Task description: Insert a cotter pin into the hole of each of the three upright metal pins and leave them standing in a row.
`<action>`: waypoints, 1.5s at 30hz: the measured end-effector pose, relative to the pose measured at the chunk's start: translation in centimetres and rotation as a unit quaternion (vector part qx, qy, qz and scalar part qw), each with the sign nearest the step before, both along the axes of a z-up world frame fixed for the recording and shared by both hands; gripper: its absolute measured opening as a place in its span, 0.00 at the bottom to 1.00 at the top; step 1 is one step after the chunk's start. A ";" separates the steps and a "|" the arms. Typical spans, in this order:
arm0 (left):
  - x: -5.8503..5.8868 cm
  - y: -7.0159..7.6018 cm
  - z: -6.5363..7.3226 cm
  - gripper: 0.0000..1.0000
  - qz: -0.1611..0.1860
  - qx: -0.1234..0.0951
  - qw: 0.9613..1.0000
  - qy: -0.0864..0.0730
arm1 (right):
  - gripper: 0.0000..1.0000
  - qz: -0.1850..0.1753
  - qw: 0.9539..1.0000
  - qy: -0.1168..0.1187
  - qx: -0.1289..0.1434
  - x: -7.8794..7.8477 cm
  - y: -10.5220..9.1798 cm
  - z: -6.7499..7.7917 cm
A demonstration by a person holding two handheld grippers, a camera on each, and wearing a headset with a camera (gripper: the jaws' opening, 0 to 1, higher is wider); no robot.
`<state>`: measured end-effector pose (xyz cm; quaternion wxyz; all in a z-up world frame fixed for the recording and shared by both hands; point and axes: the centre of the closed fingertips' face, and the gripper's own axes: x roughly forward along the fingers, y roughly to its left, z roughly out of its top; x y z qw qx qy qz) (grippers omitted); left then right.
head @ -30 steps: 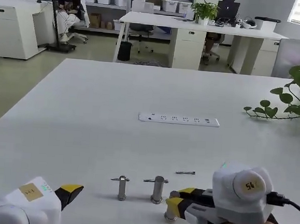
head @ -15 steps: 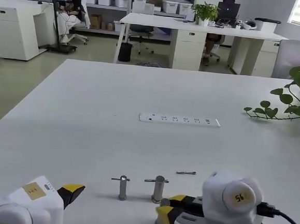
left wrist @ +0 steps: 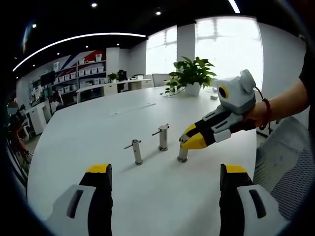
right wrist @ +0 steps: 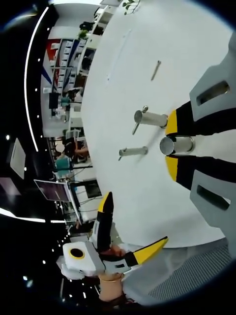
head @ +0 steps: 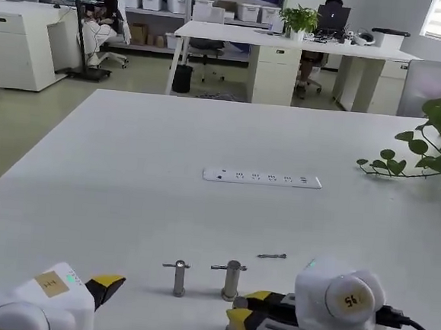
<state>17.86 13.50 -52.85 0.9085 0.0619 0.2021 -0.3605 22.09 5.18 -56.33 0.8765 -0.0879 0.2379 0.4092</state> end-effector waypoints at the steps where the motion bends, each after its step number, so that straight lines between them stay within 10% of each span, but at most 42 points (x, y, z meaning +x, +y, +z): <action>1: 0.0 0.0 0.0 0.90 0.000 0.000 1.000 0.000 | 0.09 0.000 1.000 0.000 0.002 0.0 0.0 0.0; 21: 0.1 -0.3 -0.2 0.90 -0.003 0.002 1.000 0.001 | 0.24 0.034 0.999 0.003 0.001 -0.1 -2.4 1.8; 45: 0.6 -0.2 -0.7 0.89 -0.002 0.009 1.000 0.002 | 0.23 0.097 0.986 0.037 -0.127 6.6 -7.7 0.6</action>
